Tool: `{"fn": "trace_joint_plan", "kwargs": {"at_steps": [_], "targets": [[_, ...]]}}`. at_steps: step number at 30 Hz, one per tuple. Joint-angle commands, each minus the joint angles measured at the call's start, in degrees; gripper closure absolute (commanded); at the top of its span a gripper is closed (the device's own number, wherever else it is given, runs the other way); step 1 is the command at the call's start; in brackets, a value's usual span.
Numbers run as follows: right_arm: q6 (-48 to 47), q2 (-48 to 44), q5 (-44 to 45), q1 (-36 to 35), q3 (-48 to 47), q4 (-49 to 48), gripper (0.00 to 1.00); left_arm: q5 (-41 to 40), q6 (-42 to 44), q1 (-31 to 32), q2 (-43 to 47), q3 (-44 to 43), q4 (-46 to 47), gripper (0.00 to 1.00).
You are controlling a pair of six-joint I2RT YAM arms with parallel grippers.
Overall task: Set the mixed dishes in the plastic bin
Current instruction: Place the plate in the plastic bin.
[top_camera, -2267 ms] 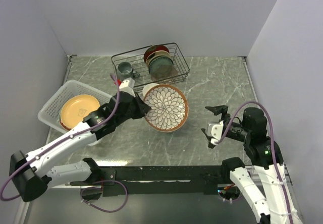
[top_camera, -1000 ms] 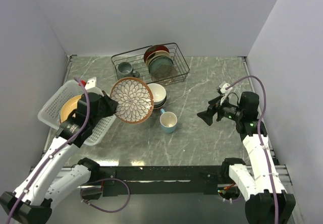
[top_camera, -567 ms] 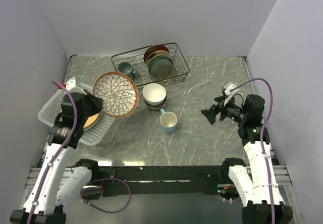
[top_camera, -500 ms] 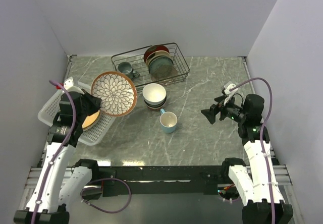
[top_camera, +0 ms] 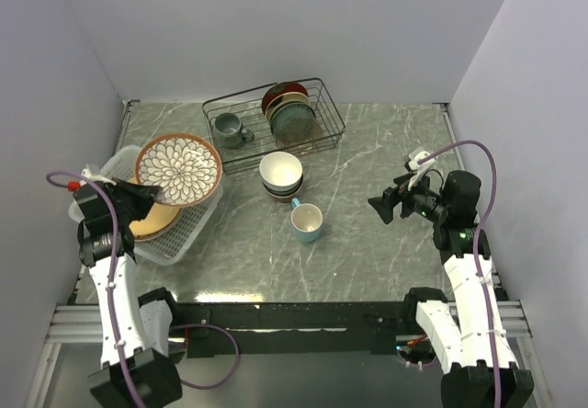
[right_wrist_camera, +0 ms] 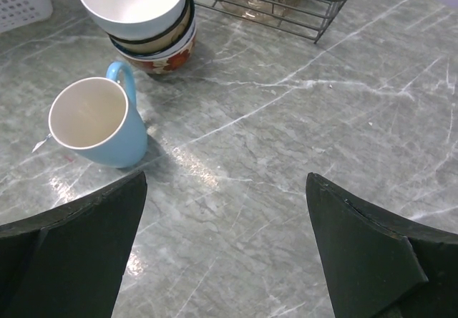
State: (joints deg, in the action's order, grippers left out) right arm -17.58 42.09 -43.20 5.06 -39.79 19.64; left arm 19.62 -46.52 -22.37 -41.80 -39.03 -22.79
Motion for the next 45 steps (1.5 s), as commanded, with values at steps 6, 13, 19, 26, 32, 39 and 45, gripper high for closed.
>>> {"fn": "trace_joint_plan", "kwargs": {"at_steps": [6, 13, 19, 26, 32, 39, 45], "targets": [[0.1, -0.8, 1.0, 0.4, 0.4, -2.9, 0.00, 8.9, -11.0, -11.7, 0.7, 3.2, 10.4, 0.99], [0.0, -0.5, 1.1, 0.4, 0.5, -2.9, 0.00, 0.5, -11.6, -13.5, -0.3, 1.7, 3.2, 0.99], [-0.2, -0.6, 1.4, 0.5, 0.7, -2.9, 0.00, 0.5, -14.0, -15.5, -2.5, 3.6, 3.2, 0.99], [-0.3, -0.5, 1.2, 0.6, 0.9, -2.9, 0.00, -0.5, -15.4, -17.7, -3.5, 5.4, 4.9, 0.99], [-0.3, -0.4, 1.2, 0.5, 0.9, -2.9, 0.00, -1.2, -15.5, -18.3, -5.2, 6.0, 5.7, 0.99], [-0.4, -0.5, 1.2, 0.5, 0.9, -2.6, 0.00, -1.6, -14.8, -18.6, -6.6, 6.0, 6.1, 0.99], [-0.5, -0.3, 1.4, 0.5, 0.9, -2.7, 0.00, -2.2, -13.9, -18.8, -8.6, 6.2, 5.8, 0.97]]}}
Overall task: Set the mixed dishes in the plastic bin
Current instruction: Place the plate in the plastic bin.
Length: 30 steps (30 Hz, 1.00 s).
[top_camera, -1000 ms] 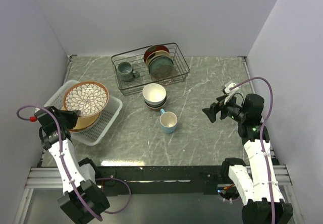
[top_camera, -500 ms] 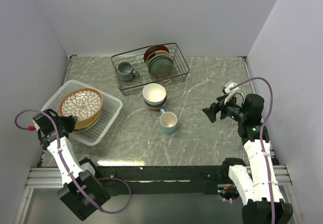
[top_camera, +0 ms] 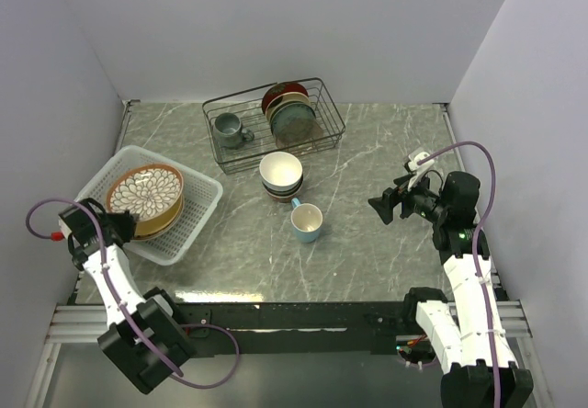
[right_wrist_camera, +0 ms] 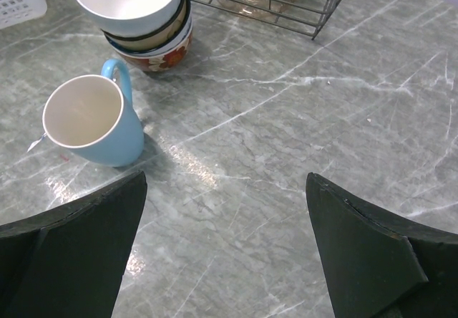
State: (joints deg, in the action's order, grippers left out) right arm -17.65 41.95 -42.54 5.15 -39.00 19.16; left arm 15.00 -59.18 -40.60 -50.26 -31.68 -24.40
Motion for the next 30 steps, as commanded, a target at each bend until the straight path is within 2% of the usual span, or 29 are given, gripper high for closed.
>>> {"fn": "trace_joint_plan", "kwargs": {"at_steps": [1, 5, 8, 9, 11, 12, 15, 19, 24, 30], "targets": [[-0.5, -0.2, 0.7, 0.4, 0.1, -2.2, 0.00, 2.6, -0.9, -0.5, -0.5, -1.1, 7.4, 0.96], [-0.5, -0.1, 1.0, 0.5, 0.1, -2.1, 0.00, 2.7, -0.6, -0.8, -1.8, -0.8, 7.4, 0.89], [-0.6, 0.0, 1.0, 0.5, 0.1, -2.2, 0.00, 2.6, -0.6, -0.9, -1.7, -0.8, 7.4, 0.65], [-0.6, 0.1, 1.0, 0.4, 0.1, -2.2, 0.00, 2.5, -0.6, -0.9, -1.6, -0.8, 7.3, 0.45], [-0.7, 0.1, 1.1, 0.5, 0.0, -2.2, 0.00, 2.5, -0.4, -1.0, -1.2, -1.2, 6.6, 0.31], [-0.7, 0.1, 1.1, 0.5, 0.0, -2.2, 0.00, 2.5, -0.3, -1.0, -1.0, -1.5, 6.2, 0.19], [-0.7, 0.1, 1.2, 0.5, 0.0, -2.2, 0.00, 2.1, 0.1, -1.0, 0.1, -2.9, 4.2, 0.01], [-0.8, 0.1, 1.2, 0.5, -0.1, -2.1, 0.00, 2.1, 1.1, -1.0, -0.8, -6.2, -1.2, 0.01], [-0.9, -0.2, 1.7, 0.5, -0.2, -2.1, 0.00, 3.6, 3.4, -0.9, -6.0, -10.9, -10.6, 0.01], [-1.2, -0.2, 2.4, 0.8, 0.2, -2.4, 0.00, 3.9, 6.7, -1.0, -8.6, -14.4, -17.1, 0.01]]}}
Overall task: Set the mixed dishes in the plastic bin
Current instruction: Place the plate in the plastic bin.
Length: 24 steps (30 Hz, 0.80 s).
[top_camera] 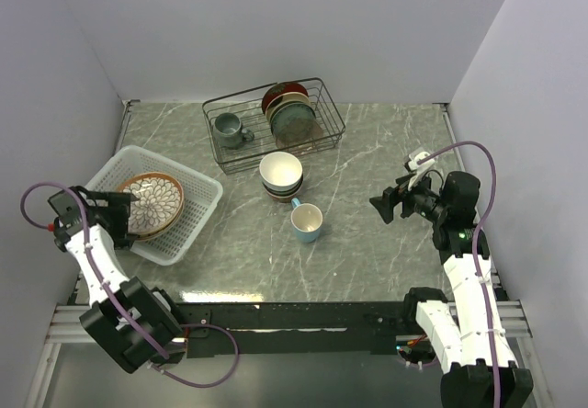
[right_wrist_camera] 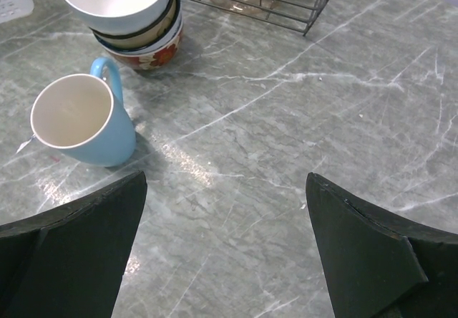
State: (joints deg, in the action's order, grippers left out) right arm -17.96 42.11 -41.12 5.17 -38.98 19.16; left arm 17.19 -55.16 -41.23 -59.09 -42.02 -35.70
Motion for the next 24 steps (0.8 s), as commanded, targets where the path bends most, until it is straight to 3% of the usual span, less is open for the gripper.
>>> {"fn": "trace_joint_plan", "kwargs": {"at_steps": [1, 14, 24], "targets": [[-0.9, -0.4, 1.0, 1.0, 0.1, -2.4, 0.00, 1.5, 3.1, -0.3, 0.4, -4.5, -7.1, 0.01], [-1.8, -0.8, -0.6, 4.5, 1.2, -3.1, 0.00, 2.7, 6.6, 2.0, 0.7, -9.8, -13.0, 0.01], [-6.2, 0.3, -3.4, 4.7, 0.2, -1.1, 0.00, 5.0, 7.9, 8.5, -0.1, -12.8, -12.7, 0.01]]}}
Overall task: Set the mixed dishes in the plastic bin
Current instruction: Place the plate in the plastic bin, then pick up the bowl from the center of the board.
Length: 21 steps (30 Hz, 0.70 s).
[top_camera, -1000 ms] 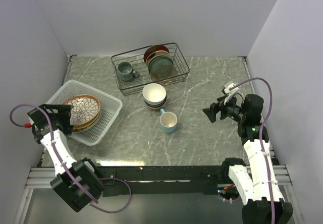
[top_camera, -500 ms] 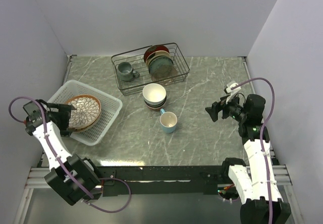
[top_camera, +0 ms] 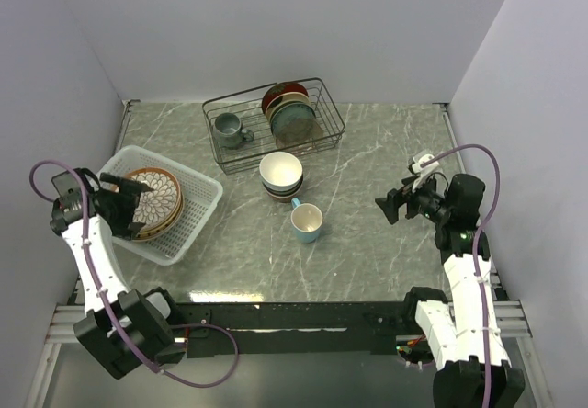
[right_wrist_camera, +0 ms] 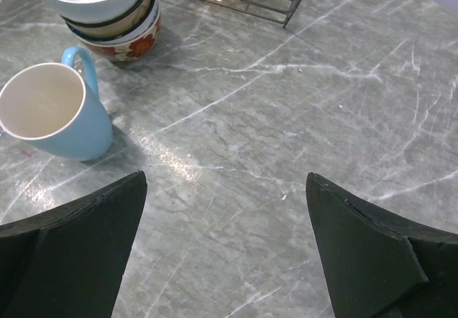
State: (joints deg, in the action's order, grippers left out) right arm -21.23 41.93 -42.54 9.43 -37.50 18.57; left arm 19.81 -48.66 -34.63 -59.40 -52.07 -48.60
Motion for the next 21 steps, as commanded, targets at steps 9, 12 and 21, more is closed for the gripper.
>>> {"fn": "trace_joint_plan", "kwargs": {"at_steps": [9, 12, 21], "targets": [[-23.4, 6.0, -14.0, -0.2, -9.9, 17.8, 0.00, 10.7, 3.8, 7.7, 1.6, 0.0, 8.6, 0.01], [-31.1, 8.3, -16.3, -2.4, -14.0, 24.2, 0.00, 15.6, 4.9, 9.5, 3.1, 2.9, 14.0, 0.01], [-34.6, 13.1, -4.9, -17.9, -21.2, 25.3, 0.00, 30.1, 7.4, 13.8, 7.1, 11.3, 34.7, 0.01]]}}
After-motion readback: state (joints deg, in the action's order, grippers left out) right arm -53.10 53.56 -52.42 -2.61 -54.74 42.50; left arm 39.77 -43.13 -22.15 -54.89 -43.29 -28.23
